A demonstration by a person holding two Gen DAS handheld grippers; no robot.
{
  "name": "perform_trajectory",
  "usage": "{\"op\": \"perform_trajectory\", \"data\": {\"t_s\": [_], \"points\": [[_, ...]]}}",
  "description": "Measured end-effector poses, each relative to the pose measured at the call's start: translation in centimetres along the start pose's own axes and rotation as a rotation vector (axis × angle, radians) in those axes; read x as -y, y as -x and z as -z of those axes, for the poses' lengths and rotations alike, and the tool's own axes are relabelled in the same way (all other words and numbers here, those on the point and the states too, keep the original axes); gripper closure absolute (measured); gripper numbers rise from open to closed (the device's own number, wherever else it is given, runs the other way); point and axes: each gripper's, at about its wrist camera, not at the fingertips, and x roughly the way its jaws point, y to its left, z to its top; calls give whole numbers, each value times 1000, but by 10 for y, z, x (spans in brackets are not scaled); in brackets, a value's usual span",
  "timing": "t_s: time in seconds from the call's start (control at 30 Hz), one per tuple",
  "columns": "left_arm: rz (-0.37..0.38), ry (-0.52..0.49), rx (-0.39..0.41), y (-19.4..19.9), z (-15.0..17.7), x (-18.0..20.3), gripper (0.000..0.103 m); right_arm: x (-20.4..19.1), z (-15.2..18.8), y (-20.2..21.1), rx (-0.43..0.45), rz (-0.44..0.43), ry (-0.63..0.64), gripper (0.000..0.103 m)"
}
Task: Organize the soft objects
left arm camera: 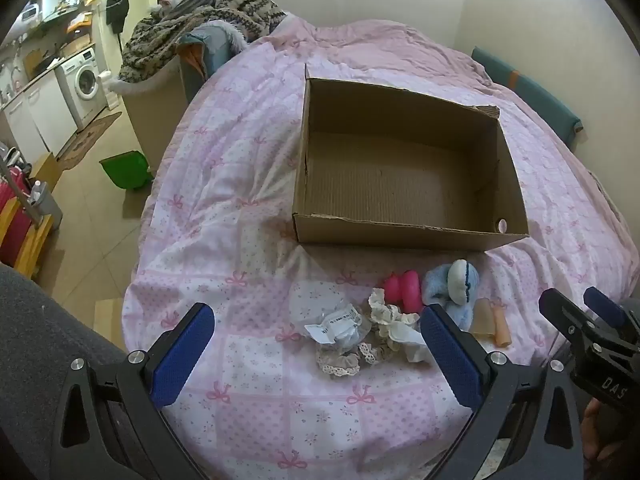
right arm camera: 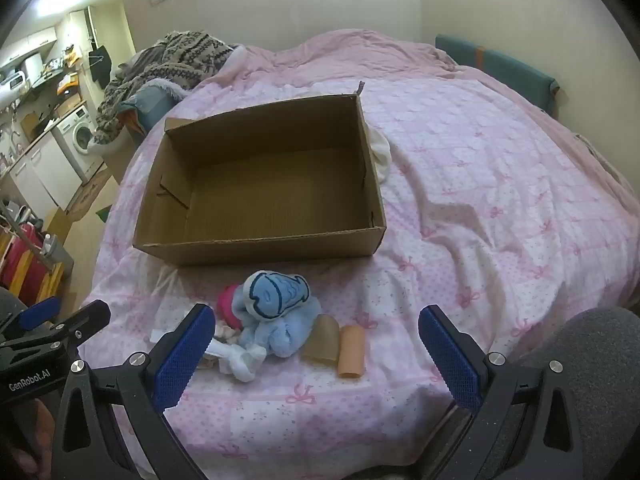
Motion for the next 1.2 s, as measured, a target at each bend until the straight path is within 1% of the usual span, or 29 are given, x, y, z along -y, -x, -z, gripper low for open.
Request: {"op": "perform_trajectory", "data": {"t_s": [0.17,1.2], "points": [[8,4,-6,0,0,0,0,0,0,0,-1,5,3,0],[3,1,-12,-4,1,-3,0,2,-1,1,1,2,-6,0]]}}
